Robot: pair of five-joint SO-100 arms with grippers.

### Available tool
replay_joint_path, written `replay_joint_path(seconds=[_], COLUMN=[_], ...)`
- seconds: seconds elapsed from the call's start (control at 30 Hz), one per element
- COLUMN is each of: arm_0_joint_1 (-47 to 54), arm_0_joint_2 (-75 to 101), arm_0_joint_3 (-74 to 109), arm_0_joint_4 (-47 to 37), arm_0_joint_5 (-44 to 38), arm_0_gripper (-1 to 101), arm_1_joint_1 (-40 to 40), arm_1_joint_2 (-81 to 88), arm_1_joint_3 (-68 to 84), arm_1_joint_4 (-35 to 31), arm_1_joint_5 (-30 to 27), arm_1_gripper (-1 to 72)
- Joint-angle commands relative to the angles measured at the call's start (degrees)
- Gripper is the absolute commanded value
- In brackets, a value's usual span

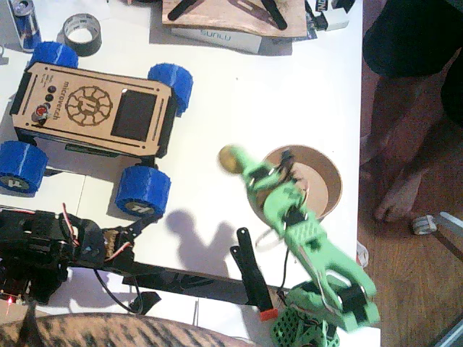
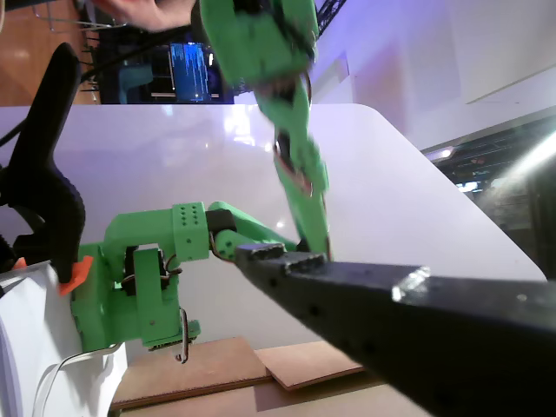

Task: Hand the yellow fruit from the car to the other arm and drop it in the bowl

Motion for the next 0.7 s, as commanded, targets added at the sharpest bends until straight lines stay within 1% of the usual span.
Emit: replay_joint_path(seconds=[0.0, 0.07, 0.13, 0.2, 0.27, 0.37, 0.5, 0.53, 0.6, 0.67], arm_0_joint_1=[-5.3, -8.5, -11.2, -13.9, -17.7, -26.4, -39.6, -43.2, -50.1, -56.0], arm_0_joint_2=[3.4, 3.8, 3.7, 3.4, 2.9, 4.0, 8.2, 8.5, 5.2, 0.3], arm_0_joint_3=[-1.4, -1.5, -1.5, -1.5, -1.5, -1.5, -1.2, -0.9, -1.1, -1.4], arm_0_joint_4=[1.8, -0.4, -2.0, -2.5, -0.9, 7.1, 20.7, 22.4, 22.7, 19.8], arm_0_joint_5=[0.5, 3.0, 8.6, 16.0, 23.4, 32.3, 41.5, 43.9, 49.7, 56.2], arm_0_gripper=[35, 15, 1, 0, 0, 0, 0, 0, 0, 0], arm_1_joint_1=[4.9, 7.4, 9.6, 12.0, 14.2, 17.2, 20.2, 20.7, 21.6, 22.4], arm_1_joint_2=[-5.1, -9.1, -13.3, -17.8, -22.1, -27.5, -34.2, -36.0, -39.1, -41.6], arm_1_joint_3=[-9.5, -14.1, -18.9, -23.6, -28.0, -34.3, -41.4, -43.3, -46.8, -49.6], arm_1_joint_4=[2.0, 4.9, 7.8, 10.7, 13.4, 17.6, 23.1, 24.8, 27.9, 30.5], arm_1_joint_5=[3.1, 5.6, 8.0, 10.4, 12.7, 15.6, 19.0, 19.6, 20.5, 21.5], arm_1_gripper=[-0.1, -0.1, -0.1, -0.1, -0.1, -0.1, -0.1, -0.1, -0.1, -0.1])
